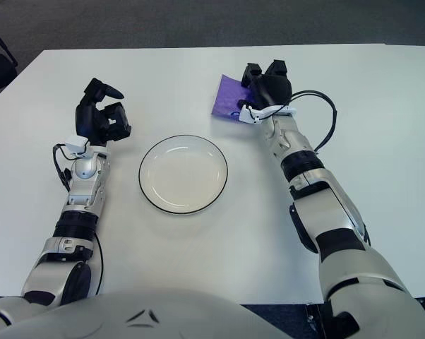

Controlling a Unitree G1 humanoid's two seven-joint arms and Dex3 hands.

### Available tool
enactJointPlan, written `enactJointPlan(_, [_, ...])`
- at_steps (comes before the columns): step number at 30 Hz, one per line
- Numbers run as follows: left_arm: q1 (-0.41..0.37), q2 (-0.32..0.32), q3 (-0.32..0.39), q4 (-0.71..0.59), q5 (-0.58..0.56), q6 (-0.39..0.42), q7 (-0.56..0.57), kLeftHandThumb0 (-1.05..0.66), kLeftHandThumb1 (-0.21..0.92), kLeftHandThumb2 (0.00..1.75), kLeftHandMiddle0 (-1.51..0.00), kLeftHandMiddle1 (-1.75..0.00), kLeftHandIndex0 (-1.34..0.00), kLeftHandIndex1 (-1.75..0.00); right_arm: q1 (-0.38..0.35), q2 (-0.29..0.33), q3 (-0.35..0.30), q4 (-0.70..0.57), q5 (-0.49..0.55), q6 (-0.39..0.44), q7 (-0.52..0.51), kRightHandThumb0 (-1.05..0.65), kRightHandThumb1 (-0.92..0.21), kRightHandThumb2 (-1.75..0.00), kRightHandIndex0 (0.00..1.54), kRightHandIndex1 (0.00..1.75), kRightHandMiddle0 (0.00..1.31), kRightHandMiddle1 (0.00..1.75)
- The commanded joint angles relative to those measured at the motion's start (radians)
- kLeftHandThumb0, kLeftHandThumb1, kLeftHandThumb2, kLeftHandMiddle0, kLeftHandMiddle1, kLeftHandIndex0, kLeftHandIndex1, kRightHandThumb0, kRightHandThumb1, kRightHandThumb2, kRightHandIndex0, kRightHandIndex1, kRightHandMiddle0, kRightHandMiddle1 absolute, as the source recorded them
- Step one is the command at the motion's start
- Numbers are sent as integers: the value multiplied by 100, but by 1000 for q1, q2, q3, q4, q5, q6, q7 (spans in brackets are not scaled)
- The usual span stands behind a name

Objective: Put the tissue paper into the plate.

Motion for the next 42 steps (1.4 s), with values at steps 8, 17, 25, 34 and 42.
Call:
enactJointPlan(8, [200,-64,-8,136,0,19,12,-45,41,121,-130,-175,-54,-175,130,-61,-98,-237,83,10,114,0,-1,-161,89,158,62,175])
enactJointPlan(17, [196,-61,-8,145,5,17,12,-45,41,121,-131,-175,-54,-175,213,-46,-189,-577,88,195,249,0,-1,-162,89,160,62,175])
enactJointPlan(25, [193,-59,-9,152,2,13,8,-45,40,121,-131,-175,-55,-175,239,15,-246,-780,99,388,353,0,5,-164,97,149,67,175])
enactJointPlan(34, [193,-61,-9,155,-1,11,7,-45,40,121,-130,-175,-55,-175,239,55,-289,-910,120,506,435,0,7,-164,102,139,70,175])
enactJointPlan(42, [190,-65,-7,160,-12,9,0,-45,40,121,-130,-175,-55,-175,231,72,-317,-960,145,548,470,0,8,-163,103,136,71,175])
